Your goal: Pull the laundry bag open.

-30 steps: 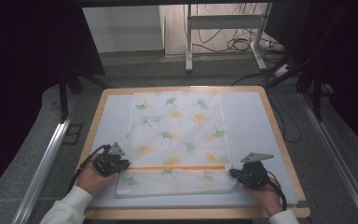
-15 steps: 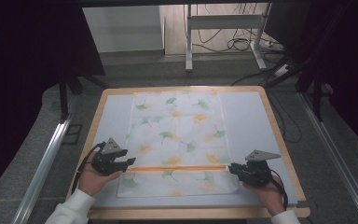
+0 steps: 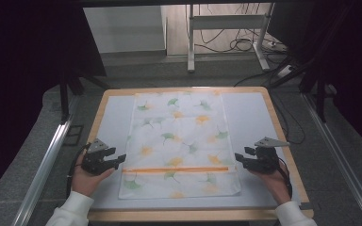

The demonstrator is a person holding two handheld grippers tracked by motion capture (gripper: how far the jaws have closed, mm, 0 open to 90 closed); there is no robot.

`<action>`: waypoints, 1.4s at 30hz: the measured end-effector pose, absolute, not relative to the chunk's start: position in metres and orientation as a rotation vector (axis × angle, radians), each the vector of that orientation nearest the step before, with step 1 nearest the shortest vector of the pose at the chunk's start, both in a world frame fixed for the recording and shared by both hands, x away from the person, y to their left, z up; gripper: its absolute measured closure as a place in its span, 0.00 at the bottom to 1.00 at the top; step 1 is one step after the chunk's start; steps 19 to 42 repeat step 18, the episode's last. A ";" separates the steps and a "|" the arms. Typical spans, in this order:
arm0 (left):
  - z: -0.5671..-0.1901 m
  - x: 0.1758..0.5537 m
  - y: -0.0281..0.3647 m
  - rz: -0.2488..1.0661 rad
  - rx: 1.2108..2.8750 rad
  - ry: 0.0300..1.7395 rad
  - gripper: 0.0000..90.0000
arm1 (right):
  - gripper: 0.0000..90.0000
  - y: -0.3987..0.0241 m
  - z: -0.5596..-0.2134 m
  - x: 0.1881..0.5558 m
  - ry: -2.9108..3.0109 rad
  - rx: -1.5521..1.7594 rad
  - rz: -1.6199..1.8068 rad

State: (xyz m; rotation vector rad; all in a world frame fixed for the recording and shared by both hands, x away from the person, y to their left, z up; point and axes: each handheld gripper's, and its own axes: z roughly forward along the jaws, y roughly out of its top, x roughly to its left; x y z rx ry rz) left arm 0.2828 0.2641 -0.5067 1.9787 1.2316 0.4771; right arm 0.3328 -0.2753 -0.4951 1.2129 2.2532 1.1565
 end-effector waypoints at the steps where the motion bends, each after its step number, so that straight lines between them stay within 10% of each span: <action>1: -0.508 0.281 0.266 0.479 1.977 1.235 0.49 | 0.48 -0.280 -0.496 0.333 2.246 1.224 1.153; 42: -0.514 0.281 0.267 0.480 1.989 1.240 0.47 | 0.46 -0.302 -0.504 0.324 2.191 1.257 1.135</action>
